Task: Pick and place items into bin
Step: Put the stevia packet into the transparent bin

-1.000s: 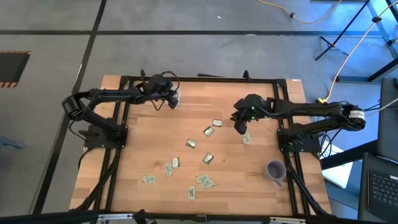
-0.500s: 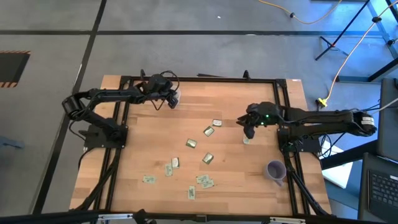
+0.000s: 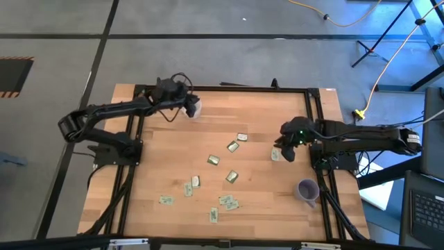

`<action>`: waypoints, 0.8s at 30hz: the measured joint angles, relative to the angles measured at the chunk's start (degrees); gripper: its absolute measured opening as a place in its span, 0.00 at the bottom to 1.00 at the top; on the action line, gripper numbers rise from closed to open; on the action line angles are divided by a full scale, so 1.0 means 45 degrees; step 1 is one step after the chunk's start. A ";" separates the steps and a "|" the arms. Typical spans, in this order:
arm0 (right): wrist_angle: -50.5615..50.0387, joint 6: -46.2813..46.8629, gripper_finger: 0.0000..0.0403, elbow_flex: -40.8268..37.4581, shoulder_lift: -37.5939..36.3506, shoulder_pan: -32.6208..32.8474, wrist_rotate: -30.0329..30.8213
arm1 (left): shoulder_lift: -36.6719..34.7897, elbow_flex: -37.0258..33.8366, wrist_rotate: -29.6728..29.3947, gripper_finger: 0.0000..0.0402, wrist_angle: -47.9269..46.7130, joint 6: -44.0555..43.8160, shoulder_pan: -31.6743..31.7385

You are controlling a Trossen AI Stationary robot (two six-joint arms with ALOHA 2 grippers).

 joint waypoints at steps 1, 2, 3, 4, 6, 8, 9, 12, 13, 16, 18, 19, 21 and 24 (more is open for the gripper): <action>-0.0349 0.0150 0.27 0.0000 0.0071 0.0000 0.0001 | -0.0219 0.0000 0.0042 0.20 0.0142 -0.0116 0.0000; -0.0570 0.0280 0.27 0.0000 0.0174 0.0000 0.0001 | -0.0404 0.0000 0.0048 0.20 0.0361 -0.0142 0.0000; -0.0541 0.0308 0.26 0.0000 0.0291 0.0000 -0.0002 | -0.0585 0.0000 0.0050 0.20 0.0583 -0.0138 -0.0003; -0.0433 0.0263 0.26 0.0000 0.0404 0.0018 -0.0003 | -0.0759 0.0000 0.0053 0.19 0.0732 -0.0139 -0.0011; -0.0301 0.0157 0.25 0.0000 0.0700 0.0106 0.0007 | -0.0967 0.0000 0.0058 0.19 0.1049 -0.0133 -0.0010; -0.0345 0.0229 0.23 0.0000 0.1107 0.0242 0.0093 | -0.1164 0.0000 0.0053 0.19 0.1149 -0.0133 -0.0010; -0.0335 0.0249 0.22 0.0000 0.1334 0.0310 0.0093 | -0.1226 0.0000 0.0053 0.20 0.1249 -0.0128 -0.0010; -0.0302 0.0200 0.19 0.0000 0.2132 0.0599 0.0152 | -0.1293 0.0000 0.0066 0.20 0.1201 -0.0121 -0.0010; -0.0269 0.0156 0.18 0.0000 0.2376 0.0693 0.0310 | -0.1288 0.0000 0.0068 0.20 0.1176 -0.0118 -0.0010; -0.0189 -0.0082 0.15 0.0000 0.3050 0.0840 0.0574 | -0.1257 0.0000 0.0073 0.20 0.1180 -0.0118 -0.0010; -0.0170 -0.0033 0.14 0.0000 0.3447 0.0866 0.0573 | -0.1250 0.0000 0.0073 0.20 0.1176 -0.0113 -0.0010; -0.0152 0.0060 0.14 0.0000 0.3623 0.0902 0.0569 | -0.1250 0.0000 0.0073 0.20 0.1181 -0.0113 -0.0010; -0.0131 0.0234 0.14 0.0000 0.3904 0.1028 0.0488 | -0.1250 0.0000 0.0073 0.19 0.1173 -0.0113 -0.0010; 0.0003 0.0138 0.15 0.0000 0.4152 0.1471 -0.0003 | -0.1250 0.0000 0.0073 0.19 0.1176 -0.0104 -0.0010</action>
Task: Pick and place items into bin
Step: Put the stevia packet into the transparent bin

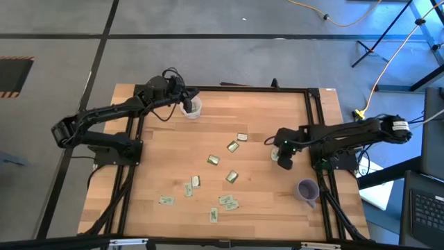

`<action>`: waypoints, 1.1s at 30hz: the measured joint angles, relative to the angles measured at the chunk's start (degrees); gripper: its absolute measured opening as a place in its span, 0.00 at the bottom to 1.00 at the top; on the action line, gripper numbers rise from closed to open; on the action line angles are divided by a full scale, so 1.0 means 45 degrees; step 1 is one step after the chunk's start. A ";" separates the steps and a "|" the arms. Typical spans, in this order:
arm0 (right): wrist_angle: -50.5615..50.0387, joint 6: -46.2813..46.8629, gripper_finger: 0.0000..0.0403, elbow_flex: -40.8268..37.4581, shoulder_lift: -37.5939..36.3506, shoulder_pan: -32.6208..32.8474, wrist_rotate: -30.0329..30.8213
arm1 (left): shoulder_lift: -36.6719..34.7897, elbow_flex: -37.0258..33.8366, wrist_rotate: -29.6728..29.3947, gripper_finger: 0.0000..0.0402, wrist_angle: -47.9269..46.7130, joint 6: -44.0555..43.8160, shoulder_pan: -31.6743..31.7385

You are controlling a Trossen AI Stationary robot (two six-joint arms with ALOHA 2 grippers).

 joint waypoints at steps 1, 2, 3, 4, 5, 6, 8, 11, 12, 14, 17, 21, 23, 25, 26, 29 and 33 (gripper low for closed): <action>0.0138 -0.0092 0.15 0.0000 0.0045 0.0192 -0.0006 | 0.0000 0.0000 -0.0001 0.19 0.0000 0.0024 0.0000; 0.0268 -0.0188 0.15 0.0000 0.0090 0.0394 -0.0009 | 0.0000 0.0000 -0.0004 0.19 0.0000 0.0120 0.0000; 0.0347 -0.0244 0.15 0.0000 0.0137 0.0600 -0.0003 | 0.0000 0.0000 -0.0003 0.20 0.0000 0.0211 0.0000; 0.0396 -0.0268 0.15 0.0000 0.0200 0.0794 -0.0001 | 0.0000 0.0000 0.0000 0.20 0.0000 0.0302 0.0000; 0.0426 -0.0273 0.15 0.0000 0.0273 0.0964 0.0036 | 0.0000 0.0000 -0.0005 0.20 0.0000 0.0328 0.0000; 0.0449 -0.0273 0.15 0.0000 0.0371 0.1105 0.0103 | 0.0000 0.0000 -0.0005 0.20 0.0000 0.0330 0.0000; 0.0413 -0.0195 0.15 0.0000 0.0612 0.1327 0.0421 | 0.0000 0.0000 -0.0005 0.19 0.0000 0.0335 0.0000; 0.0503 0.0144 0.15 0.0000 0.1028 0.1499 0.1030 | 0.0000 0.0000 -0.0005 0.19 0.0000 0.0335 0.0000; 0.0561 0.0169 0.15 0.0007 0.1153 0.1523 0.1110 | 0.0000 0.0000 -0.0005 0.19 0.0000 0.0335 0.0000; 0.0730 0.0135 0.15 0.0049 0.1397 0.1521 0.1201 | 0.0000 0.0000 -0.0005 0.19 0.0000 0.0335 0.0000; 0.0816 0.0105 0.15 0.0078 0.1723 0.1521 0.1225 | 0.0000 0.0000 -0.0005 0.19 0.0000 0.0335 0.0000; 0.0798 0.0028 0.15 0.0097 0.2047 0.1521 0.1252 | 0.0000 0.0000 -0.0005 0.18 -0.0005 0.0331 0.0000; 0.0793 -0.0183 0.15 0.0105 0.2157 0.1521 0.1263 | 0.0000 0.0000 -0.0005 0.18 -0.0005 0.0335 0.0000; 0.0785 -0.0279 0.15 0.0117 0.2240 0.1521 0.1350 | 0.0000 0.0000 -0.0005 0.18 -0.0010 0.0331 0.0000; 0.0774 -0.0287 0.15 0.0117 0.2254 0.1521 0.1424 | 0.0000 0.0000 -0.0005 0.18 -0.0010 0.0331 0.0000; 0.0794 -0.0302 0.15 0.0117 0.2295 0.1531 0.1571 | 0.0000 0.0000 -0.0005 0.18 -0.0013 0.0335 0.0000; 0.0809 -0.0250 0.13 0.0112 0.2317 0.1531 0.1660 | 0.0000 0.0000 -0.0005 0.18 -0.0047 0.0334 -0.0001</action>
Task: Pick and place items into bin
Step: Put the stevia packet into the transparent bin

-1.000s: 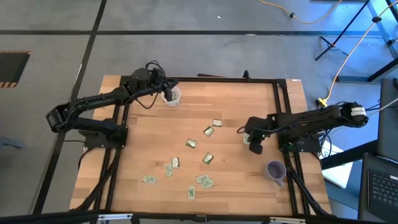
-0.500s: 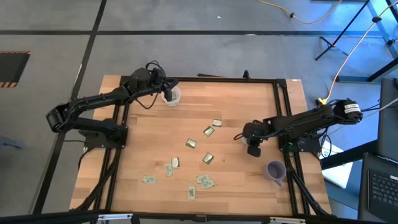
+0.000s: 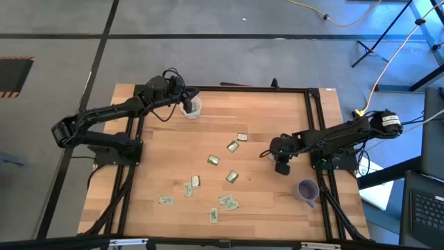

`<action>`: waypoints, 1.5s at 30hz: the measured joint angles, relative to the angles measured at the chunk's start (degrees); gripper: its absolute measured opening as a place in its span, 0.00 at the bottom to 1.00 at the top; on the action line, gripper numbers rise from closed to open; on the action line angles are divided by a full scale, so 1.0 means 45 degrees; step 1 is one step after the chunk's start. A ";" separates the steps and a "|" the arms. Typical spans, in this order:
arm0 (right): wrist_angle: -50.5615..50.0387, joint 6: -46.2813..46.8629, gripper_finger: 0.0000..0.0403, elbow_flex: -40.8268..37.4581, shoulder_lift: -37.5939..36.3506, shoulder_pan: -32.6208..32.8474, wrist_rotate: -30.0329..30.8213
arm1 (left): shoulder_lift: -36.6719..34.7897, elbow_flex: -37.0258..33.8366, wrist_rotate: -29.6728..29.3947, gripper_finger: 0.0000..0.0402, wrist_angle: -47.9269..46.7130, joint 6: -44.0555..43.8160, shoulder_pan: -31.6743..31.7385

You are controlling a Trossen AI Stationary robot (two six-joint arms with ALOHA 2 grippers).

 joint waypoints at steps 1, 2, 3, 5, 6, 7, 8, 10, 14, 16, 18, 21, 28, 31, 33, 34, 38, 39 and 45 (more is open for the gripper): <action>-0.0001 -0.0005 0.12 0.0000 0.0002 -0.0002 0.0027 | 0.0000 0.0000 0.0000 0.18 -0.0024 -0.0004 -0.0004; -0.0007 -0.0008 0.10 0.0000 0.0002 -0.0005 0.0053 | 0.0000 0.0000 0.0000 0.18 -0.0048 -0.0003 -0.0004; -0.0017 -0.0007 0.09 0.0000 0.0002 -0.0006 0.0075 | 0.0000 0.0000 0.0000 0.17 -0.0084 -0.0004 -0.0004; -0.0044 0.0006 0.06 0.0000 0.0002 -0.0010 0.0126 | 0.0000 0.0000 0.0000 0.18 -0.0222 0.0000 -0.0004; -0.0054 0.0040 0.04 0.0000 0.0002 -0.0010 0.0150 | 0.0000 0.0000 0.0000 0.18 -0.0277 -0.0004 -0.0004; -0.0054 0.0041 0.02 0.0000 0.0002 -0.0010 0.0156 | 0.0000 0.0000 -0.0002 0.18 -0.0308 -0.0004 -0.0007; -0.0054 0.0041 0.02 0.0000 0.0002 -0.0010 0.0159 | 0.0000 0.0000 -0.0005 0.18 -0.0329 -0.0004 -0.0016; -0.0041 0.0208 0.02 0.0000 0.0002 -0.0010 0.0156 | 0.0000 0.0000 -0.0005 0.18 -0.0332 -0.0004 -0.0071; 0.0458 0.1050 0.01 -0.0047 -0.0036 -0.0019 0.0221 | 0.0000 0.0000 -0.0009 0.17 -0.0332 -0.0004 -0.0207; 0.0786 0.1216 0.01 -0.0046 -0.0152 -0.0024 0.0238 | 0.0000 0.0000 -0.0005 0.17 -0.0332 -0.0002 -0.0287; 0.0819 0.1339 0.00 0.0126 -0.0286 -0.0024 0.0211 | 0.0000 0.0000 -0.0005 0.16 -0.0332 -0.0003 -0.0360; 0.0730 0.1334 0.00 0.0469 -0.0476 -0.0024 0.0203 | 0.0000 0.0000 -0.0008 0.16 -0.0332 -0.0001 -0.0481; 0.0820 0.0317 0.00 0.1659 -0.0628 -0.0362 0.0153 | 0.0000 0.0000 -0.0005 0.16 -0.0327 -0.0004 -0.0745; 0.0793 -0.0479 0.00 0.2410 -0.0634 -0.0799 0.0176 | 0.0000 0.0000 0.0271 0.16 -0.0327 0.0313 -0.0977; 0.0818 -0.0940 0.00 0.3045 -0.0634 -0.1200 0.0384 | 0.0000 0.0000 0.0582 0.16 -0.0327 0.0793 -0.1241; 0.0825 -0.1187 0.00 0.3379 -0.0643 -0.1435 0.0417 | 0.0000 0.0000 0.0725 0.16 -0.0327 0.0969 -0.1425; 0.0874 -0.2545 0.00 0.4713 -0.0644 -0.2520 0.0445 | 0.0000 0.0000 0.1282 0.19 -0.0327 0.1815 -0.2421; 0.0888 -0.2871 0.00 0.5035 -0.0644 -0.2812 0.0450 | 0.0000 0.0000 0.1434 0.20 -0.0332 0.2106 -0.2735; 0.1080 -0.4631 0.00 0.6911 -0.0294 -0.4409 -0.0289 | -0.0024 0.0000 0.1240 0.22 -0.1231 0.2888 -0.4881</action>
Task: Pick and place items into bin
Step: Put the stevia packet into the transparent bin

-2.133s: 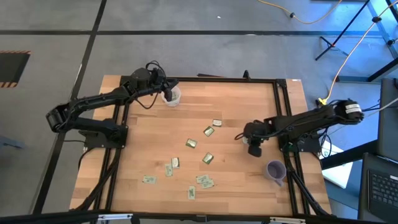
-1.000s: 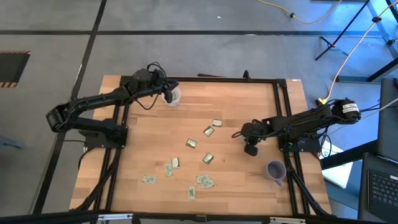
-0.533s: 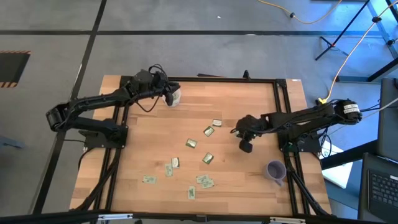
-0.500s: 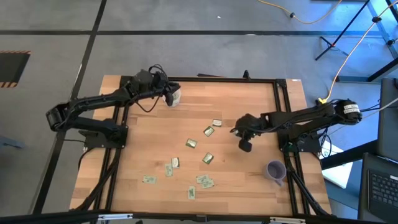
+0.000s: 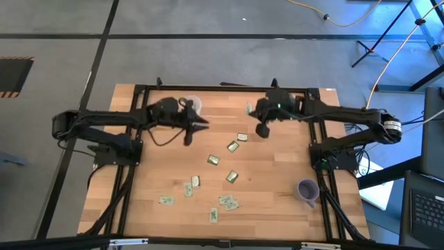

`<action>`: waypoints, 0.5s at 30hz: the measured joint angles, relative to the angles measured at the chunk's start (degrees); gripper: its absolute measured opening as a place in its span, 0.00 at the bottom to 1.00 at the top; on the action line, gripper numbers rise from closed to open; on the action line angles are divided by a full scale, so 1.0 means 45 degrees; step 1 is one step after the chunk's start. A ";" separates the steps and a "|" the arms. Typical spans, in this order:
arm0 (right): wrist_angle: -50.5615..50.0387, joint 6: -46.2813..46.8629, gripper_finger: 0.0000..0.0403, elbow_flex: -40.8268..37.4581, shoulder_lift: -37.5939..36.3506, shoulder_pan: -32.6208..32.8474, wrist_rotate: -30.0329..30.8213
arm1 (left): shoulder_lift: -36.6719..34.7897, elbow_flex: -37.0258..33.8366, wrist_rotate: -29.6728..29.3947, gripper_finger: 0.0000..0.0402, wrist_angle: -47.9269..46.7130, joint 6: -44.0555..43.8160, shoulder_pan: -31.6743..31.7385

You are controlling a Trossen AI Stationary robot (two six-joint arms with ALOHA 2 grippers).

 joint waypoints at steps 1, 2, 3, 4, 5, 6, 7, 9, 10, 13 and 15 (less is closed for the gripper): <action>-0.0056 -0.0167 0.00 0.0330 0.0212 -0.0214 -0.0314 | -0.0014 0.0000 -0.0183 0.22 -0.0302 -0.0204 -0.0315; -0.0020 -0.0361 0.00 0.0666 0.0459 -0.0372 -0.0636 | -0.0015 0.0000 -0.0427 0.22 -0.0610 -0.0511 -0.0646; -0.0019 -0.0566 0.00 0.1015 0.0730 -0.0500 -0.0871 | -0.0015 0.0000 -0.0698 0.22 -0.1011 -0.0839 -0.0971; -0.0027 -0.0771 0.00 0.1405 0.1076 -0.0581 -0.1051 | -0.0015 0.0000 -0.0929 0.22 -0.1429 -0.1137 -0.1289; 0.0000 -0.1031 0.00 0.1824 0.1440 -0.0643 -0.1228 | -0.0015 0.0000 -0.1136 0.22 -0.1856 -0.1428 -0.1625; 0.0004 -0.1232 0.00 0.2239 0.1830 -0.0694 -0.1446 | -0.0015 0.0000 -0.1415 0.21 -0.2351 -0.1749 -0.1970; -0.0013 -0.1431 0.00 0.2673 0.2297 -0.0742 -0.1699 | -0.0015 0.0000 -0.1707 0.21 -0.2903 -0.2105 -0.2298; -0.0022 -0.1780 0.00 0.3611 0.3234 -0.0803 -0.2354 | -0.0015 0.0000 -0.2396 0.20 -0.4077 -0.3020 -0.2978; -0.0063 -0.1973 0.00 0.4087 0.3745 -0.0808 -0.2639 | -0.0015 0.0000 -0.2718 0.19 -0.4640 -0.3571 -0.3299; -0.0193 -0.2605 0.00 0.5623 0.5229 -0.0808 -0.3172 | -0.0015 0.0000 -0.3479 0.19 -0.6087 -0.5228 -0.4126; -0.0285 -0.2944 0.00 0.6613 0.6217 -0.0808 -0.3550 | -0.0015 0.0000 -0.3840 0.19 -0.6745 -0.6290 -0.4544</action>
